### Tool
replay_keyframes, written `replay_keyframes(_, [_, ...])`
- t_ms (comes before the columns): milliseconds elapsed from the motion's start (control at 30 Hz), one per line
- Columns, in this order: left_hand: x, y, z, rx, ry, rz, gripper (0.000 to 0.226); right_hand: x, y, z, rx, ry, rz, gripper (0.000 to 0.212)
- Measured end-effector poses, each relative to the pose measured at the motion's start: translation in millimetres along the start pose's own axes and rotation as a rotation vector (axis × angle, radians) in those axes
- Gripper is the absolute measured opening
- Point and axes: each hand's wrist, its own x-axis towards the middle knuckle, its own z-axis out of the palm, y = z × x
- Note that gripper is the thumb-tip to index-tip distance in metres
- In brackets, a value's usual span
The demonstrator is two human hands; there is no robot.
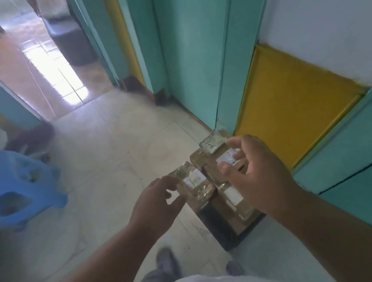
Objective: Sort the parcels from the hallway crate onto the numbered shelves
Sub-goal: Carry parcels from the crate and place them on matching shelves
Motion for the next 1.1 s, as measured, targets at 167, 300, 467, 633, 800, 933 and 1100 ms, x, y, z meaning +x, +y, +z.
replay_keyframes(167, [116,-38,-12,0.007,-0.15,0.102,0.029,73,-10,45,-0.028,0.104,0.135,0.042])
replay_keyframes(300, [212,-52,-27,0.069,-0.329,0.247,0.028,115,-20,77,-0.022,0.239,0.328,0.049])
replay_keyframes(467, [283,-46,-24,0.119,-0.53,0.338,0.028,143,-33,87,-0.036,0.346,0.532,0.043])
replay_keyframes(633, [323,-41,8,0.169,-0.673,0.377,0.03,154,-18,99,-0.025,0.38,0.699,0.045])
replay_keyframes(800, [360,-52,42,0.169,-0.722,0.366,0.038,188,10,119,-0.02,0.403,0.748,0.046])
replay_keyframes(933, [396,-65,65,0.171,-0.809,0.331,0.026,216,27,144,0.02,0.444,0.857,0.047])
replay_keyframes(1100, [453,-71,114,0.179,-0.89,0.307,0.03,240,66,187,0.076,0.496,1.043,0.045])
